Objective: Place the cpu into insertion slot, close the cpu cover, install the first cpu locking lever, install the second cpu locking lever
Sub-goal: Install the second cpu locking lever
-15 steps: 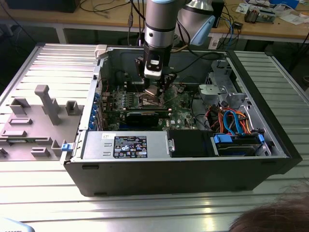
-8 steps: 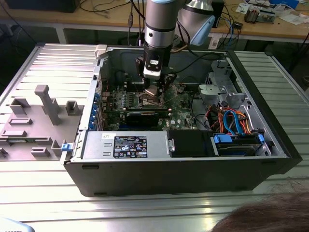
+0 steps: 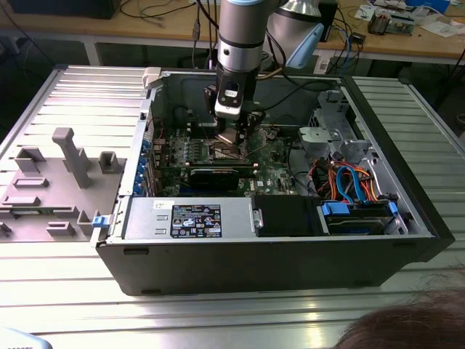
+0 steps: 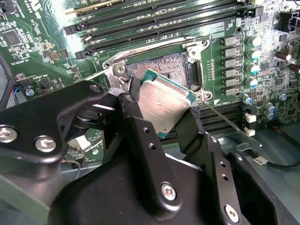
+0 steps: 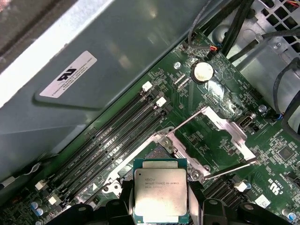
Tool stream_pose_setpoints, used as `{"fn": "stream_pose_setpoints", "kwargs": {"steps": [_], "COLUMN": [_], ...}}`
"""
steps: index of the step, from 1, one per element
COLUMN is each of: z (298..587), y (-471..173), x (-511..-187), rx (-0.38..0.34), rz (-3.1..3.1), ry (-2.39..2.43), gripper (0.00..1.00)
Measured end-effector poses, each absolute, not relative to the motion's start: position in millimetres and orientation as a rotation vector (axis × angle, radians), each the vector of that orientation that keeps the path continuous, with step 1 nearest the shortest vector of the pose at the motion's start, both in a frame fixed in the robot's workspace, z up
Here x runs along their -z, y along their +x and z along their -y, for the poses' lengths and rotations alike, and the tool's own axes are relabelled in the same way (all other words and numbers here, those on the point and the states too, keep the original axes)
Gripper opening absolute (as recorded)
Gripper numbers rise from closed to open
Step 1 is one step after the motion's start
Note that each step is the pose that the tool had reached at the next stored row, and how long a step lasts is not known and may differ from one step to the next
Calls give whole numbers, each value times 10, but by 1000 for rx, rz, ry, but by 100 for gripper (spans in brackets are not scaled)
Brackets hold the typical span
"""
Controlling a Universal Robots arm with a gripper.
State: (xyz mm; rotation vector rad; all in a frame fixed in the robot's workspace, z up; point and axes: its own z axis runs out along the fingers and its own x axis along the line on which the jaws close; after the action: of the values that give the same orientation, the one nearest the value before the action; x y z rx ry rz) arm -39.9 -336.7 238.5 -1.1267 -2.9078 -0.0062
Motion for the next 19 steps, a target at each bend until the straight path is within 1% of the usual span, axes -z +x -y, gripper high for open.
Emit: {"fn": "stream_pose_setpoints", "kwargs": {"steps": [19], "z": [3367], "y": [-399], "x": [-2380], "rx": [7], "rz": [2885], "ry": [-1185], "gripper": [55]}}
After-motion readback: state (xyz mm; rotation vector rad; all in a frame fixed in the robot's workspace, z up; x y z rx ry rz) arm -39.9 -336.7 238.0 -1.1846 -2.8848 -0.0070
